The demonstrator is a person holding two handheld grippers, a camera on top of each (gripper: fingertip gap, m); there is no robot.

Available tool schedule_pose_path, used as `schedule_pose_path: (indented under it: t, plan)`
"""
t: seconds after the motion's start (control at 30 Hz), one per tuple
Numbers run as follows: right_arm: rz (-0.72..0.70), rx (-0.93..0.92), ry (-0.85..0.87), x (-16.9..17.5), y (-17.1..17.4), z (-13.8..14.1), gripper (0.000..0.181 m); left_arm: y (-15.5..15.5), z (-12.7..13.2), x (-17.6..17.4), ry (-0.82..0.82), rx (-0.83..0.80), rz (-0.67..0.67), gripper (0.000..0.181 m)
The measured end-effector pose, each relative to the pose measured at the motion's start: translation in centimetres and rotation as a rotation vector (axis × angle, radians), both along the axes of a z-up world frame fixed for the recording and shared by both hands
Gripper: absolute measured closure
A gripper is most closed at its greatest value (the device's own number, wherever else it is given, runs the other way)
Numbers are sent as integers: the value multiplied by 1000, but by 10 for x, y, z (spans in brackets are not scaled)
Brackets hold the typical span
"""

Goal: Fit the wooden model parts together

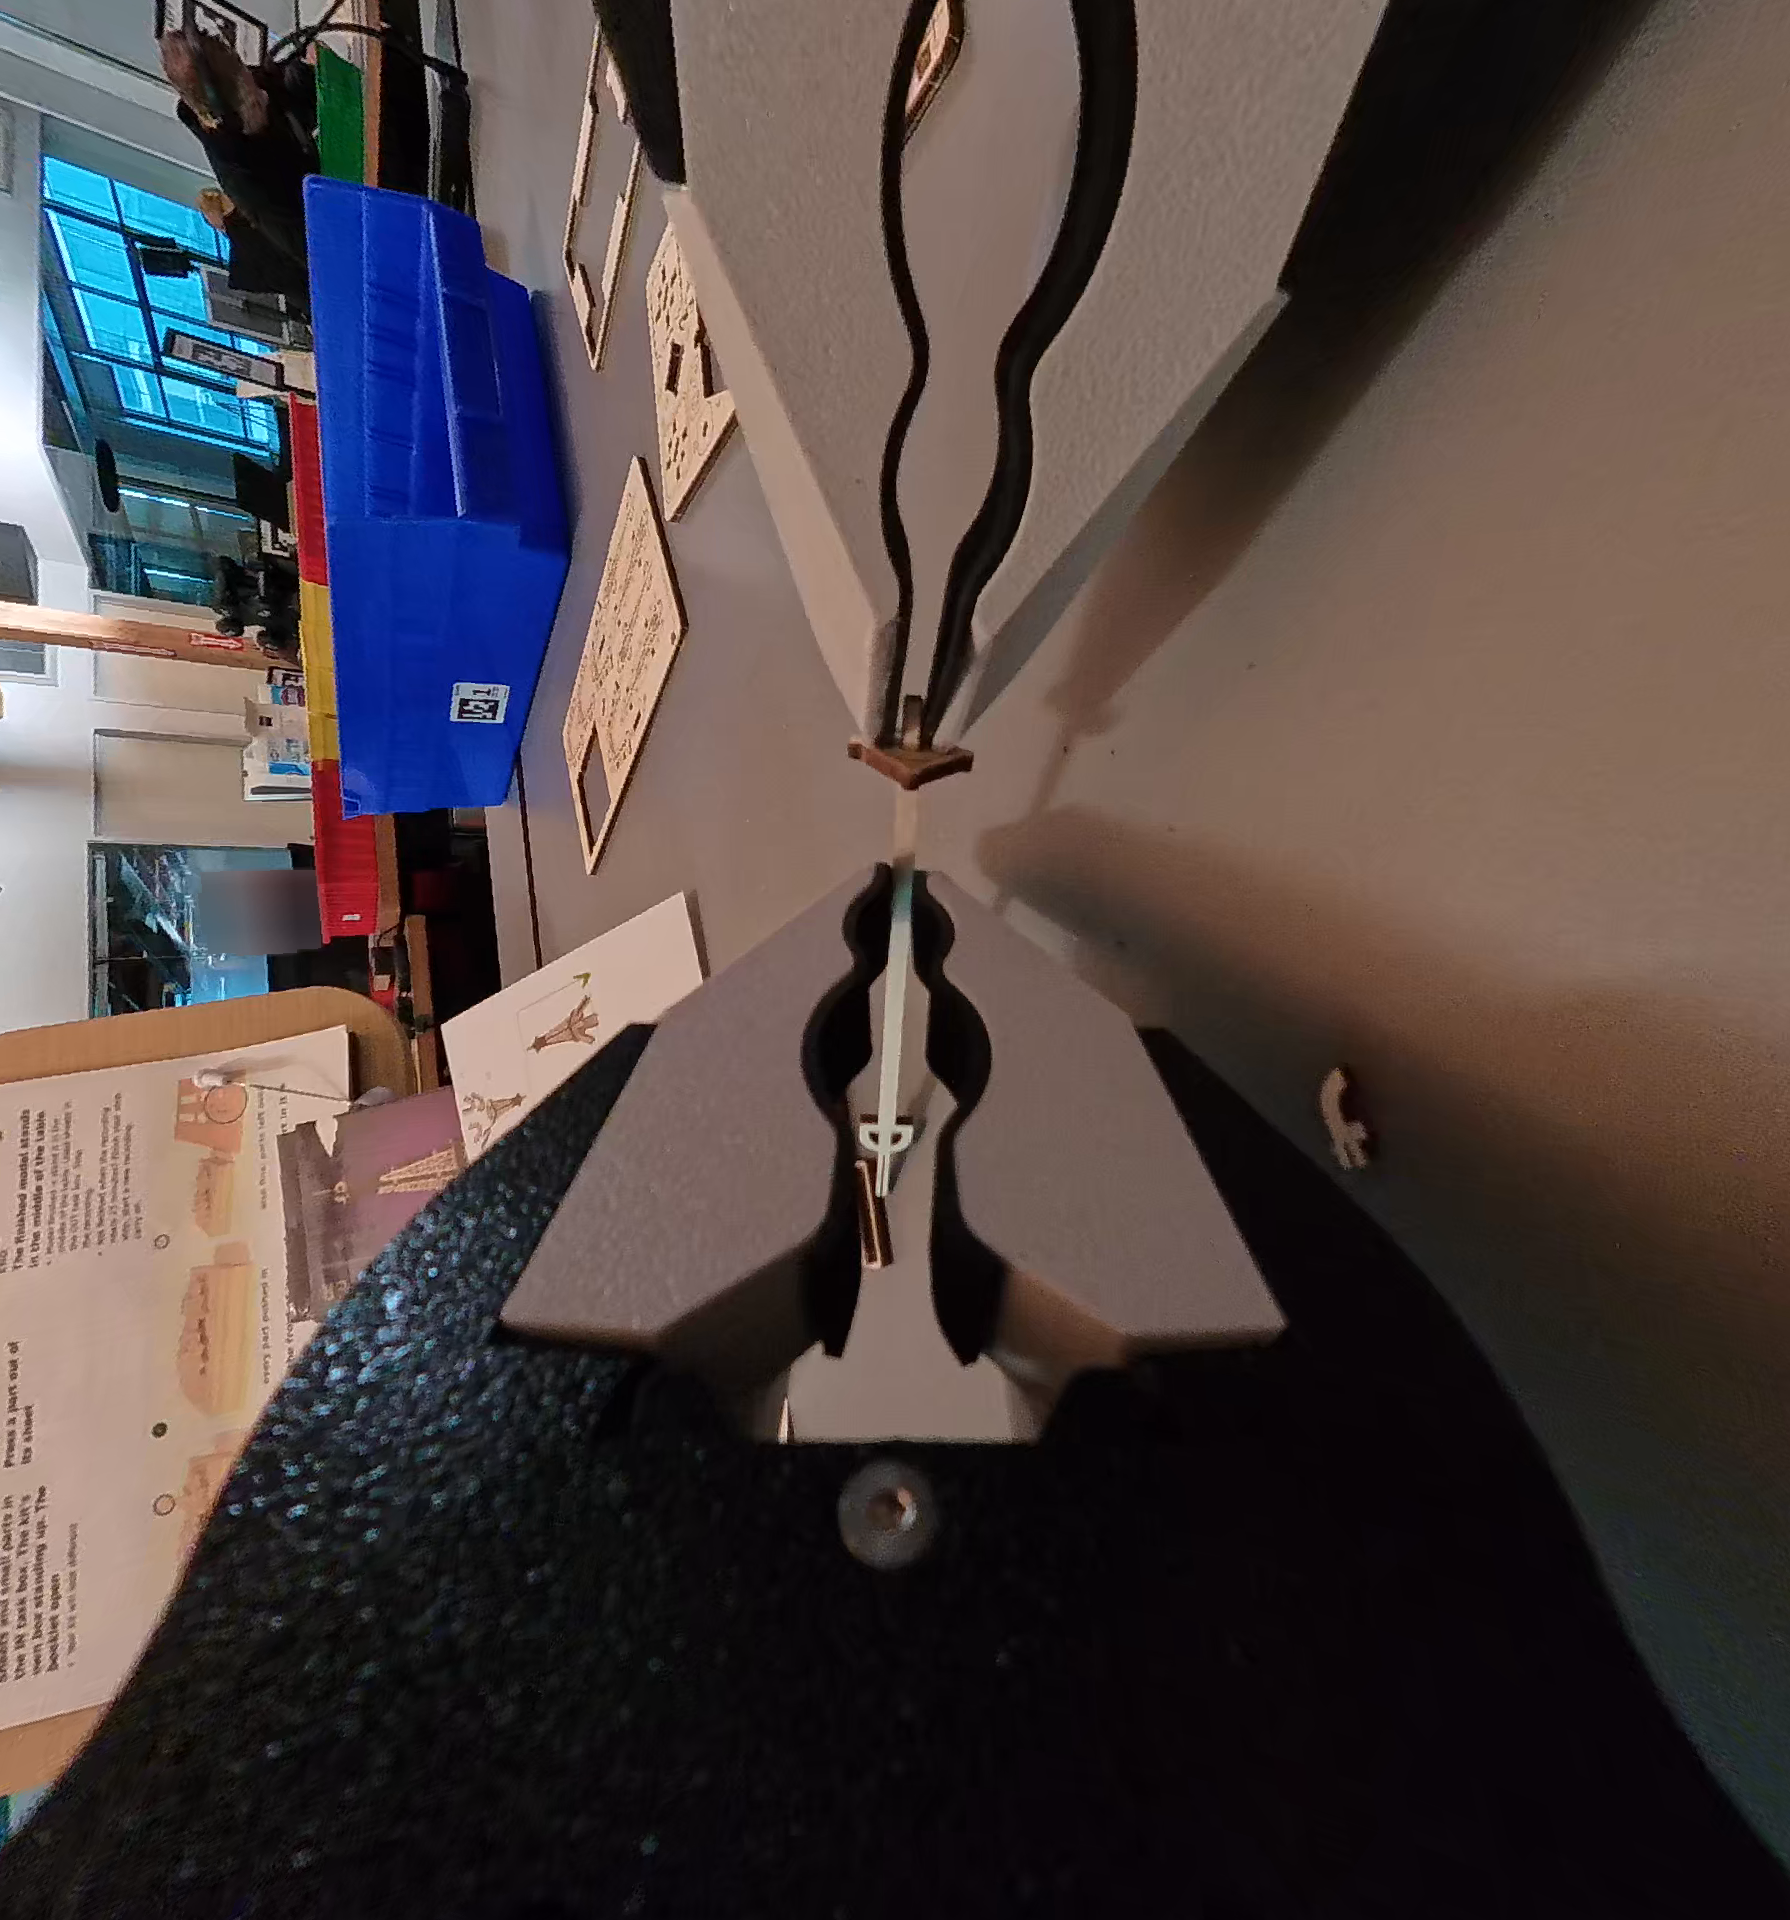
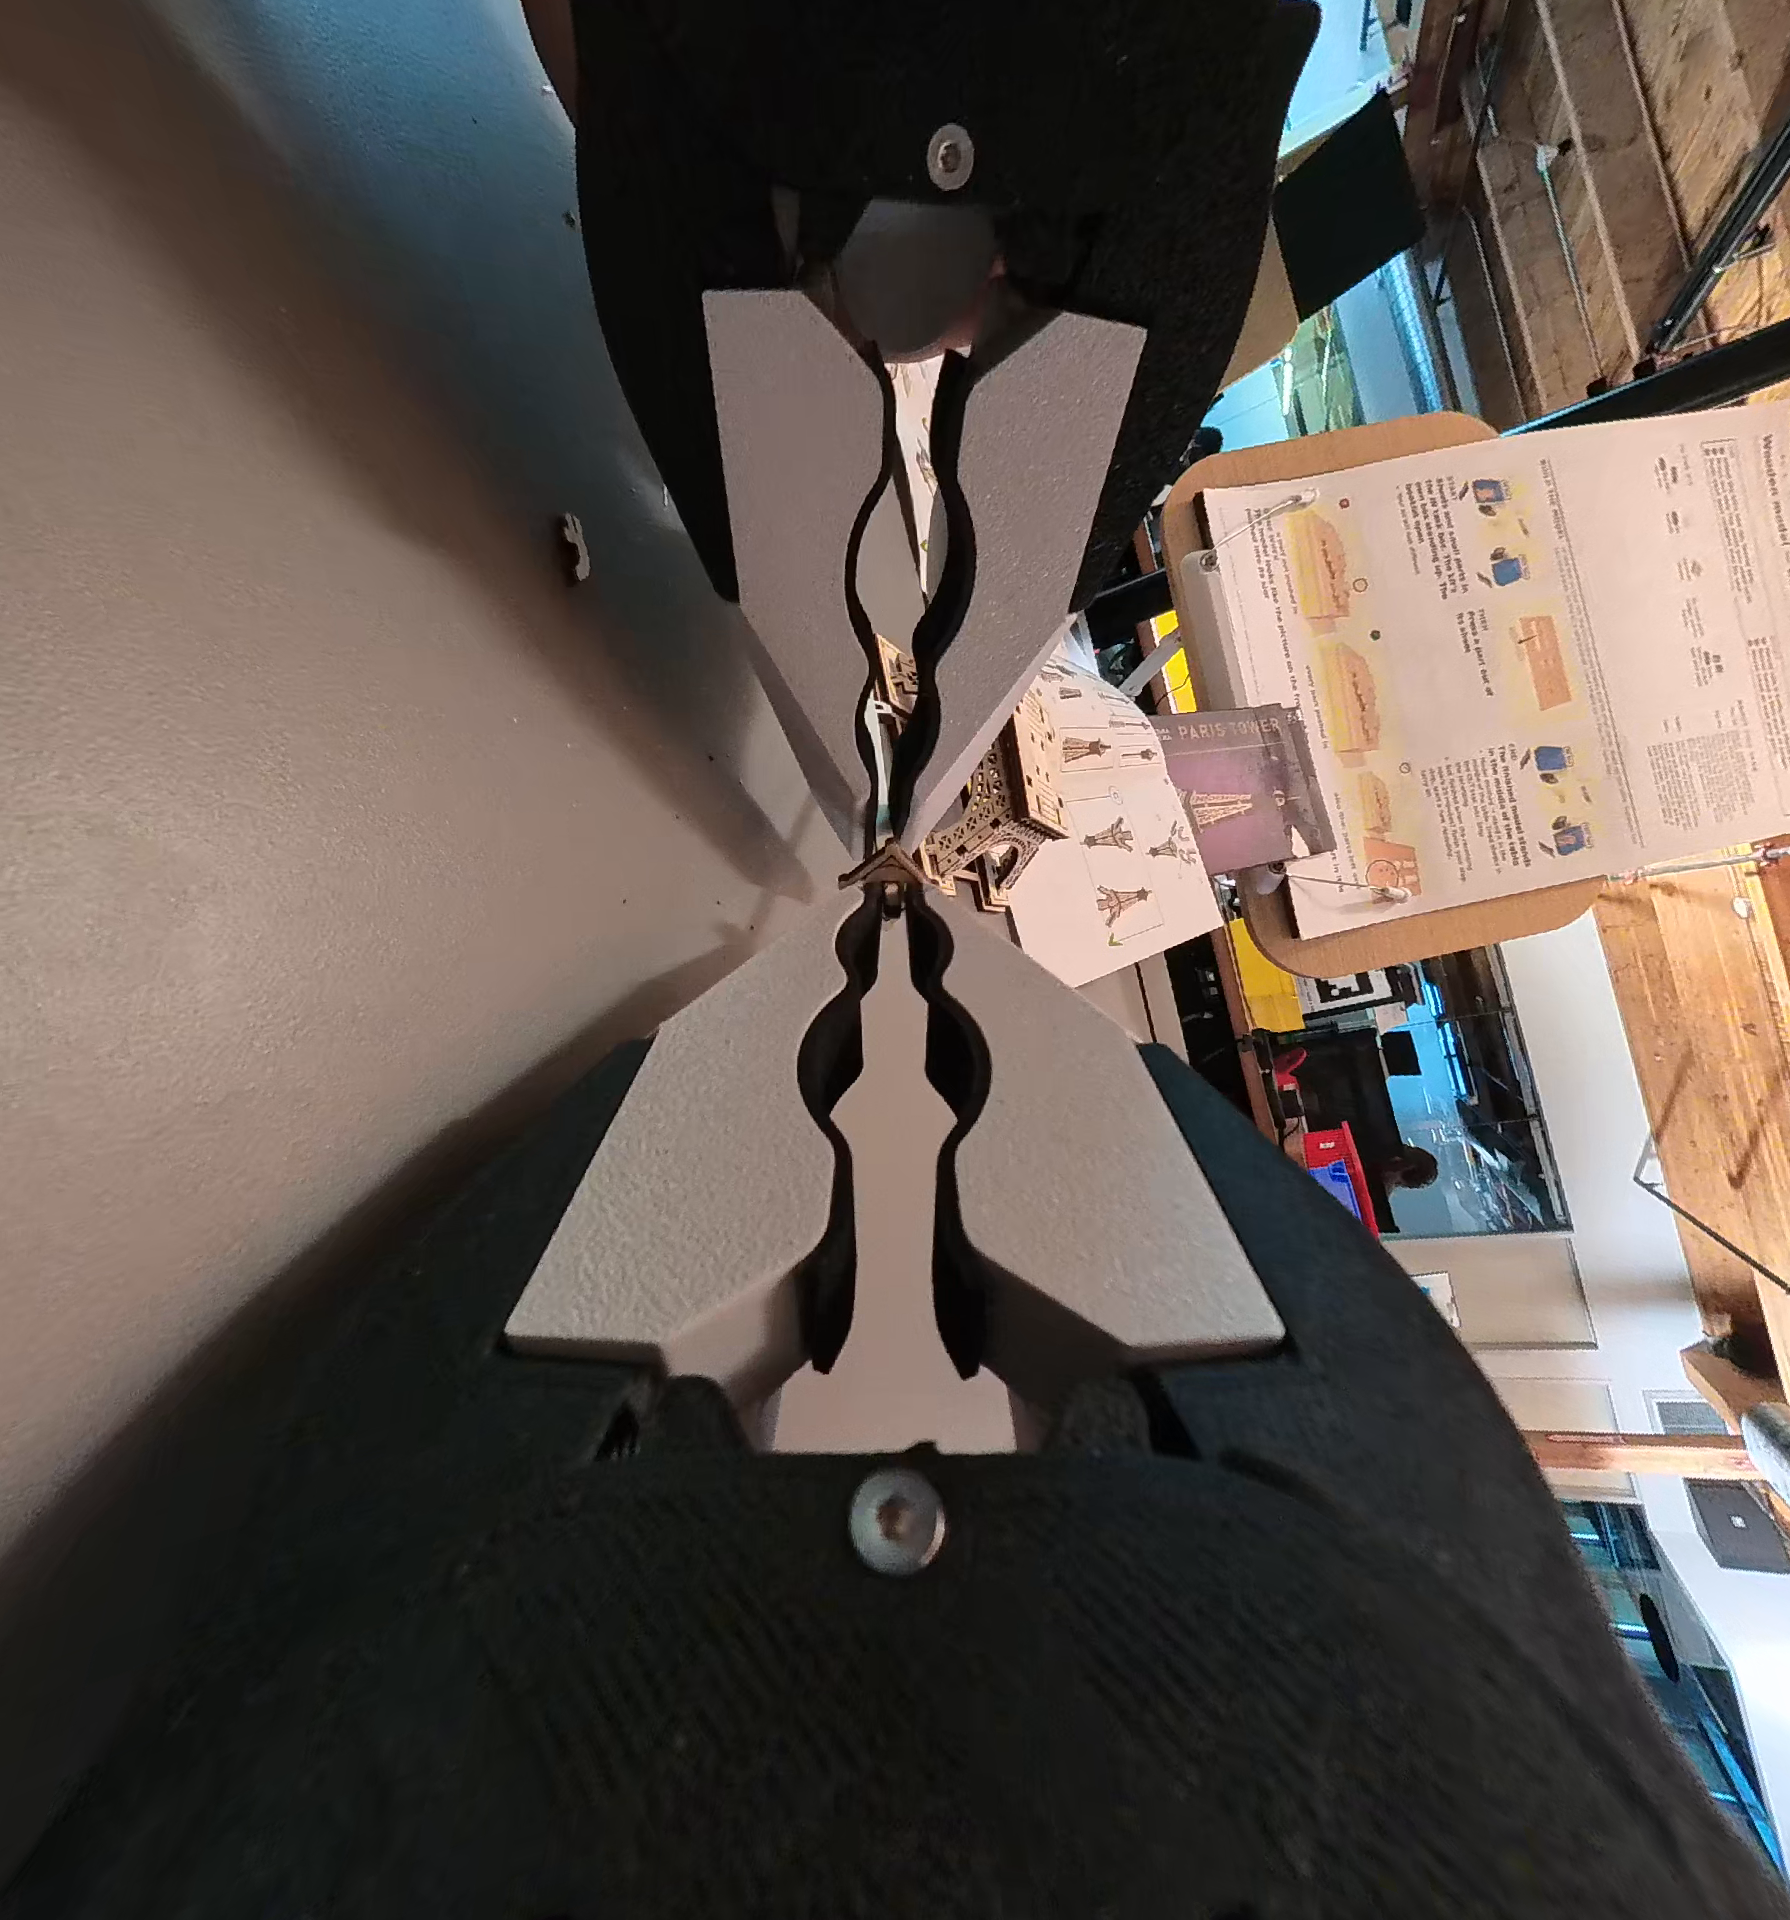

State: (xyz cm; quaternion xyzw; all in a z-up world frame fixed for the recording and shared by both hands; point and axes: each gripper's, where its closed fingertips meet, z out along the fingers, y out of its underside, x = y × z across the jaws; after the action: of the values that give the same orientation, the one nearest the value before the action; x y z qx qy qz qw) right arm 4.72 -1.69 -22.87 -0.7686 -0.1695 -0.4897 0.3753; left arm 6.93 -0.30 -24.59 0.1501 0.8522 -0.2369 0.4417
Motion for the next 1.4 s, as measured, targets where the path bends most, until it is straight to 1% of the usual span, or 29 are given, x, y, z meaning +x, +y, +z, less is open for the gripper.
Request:
schedule_pose_path:
  t: [0.3, 0.67, 0.77, 0.93, 1.23, 1.4]
  plan:
    - [9, -5, -3, 0, 4, -1, 179, 4, -1, 2, -2, 8, 3, 181]
    - [25, 17, 36, 0, 8, -1, 179, 8, -1, 1, 13, -1, -19, 181]
    - [44, 37, 85, -1, 10, -1, 180, 7, 0, -1, 23, -8, -32, 181]
    - [92, 60, 105, -3, 13, 2, 180, 8, 1, -5, 55, -53, -65, 181]
    - [124, 112, 66, -7, 16, 13, 179, 9, 10, -10, 0, -123, -120, 181]
    - [132, 31, 22, -12, 21, 2, 180, 16, 2, -13, -22, -87, -123, 181]
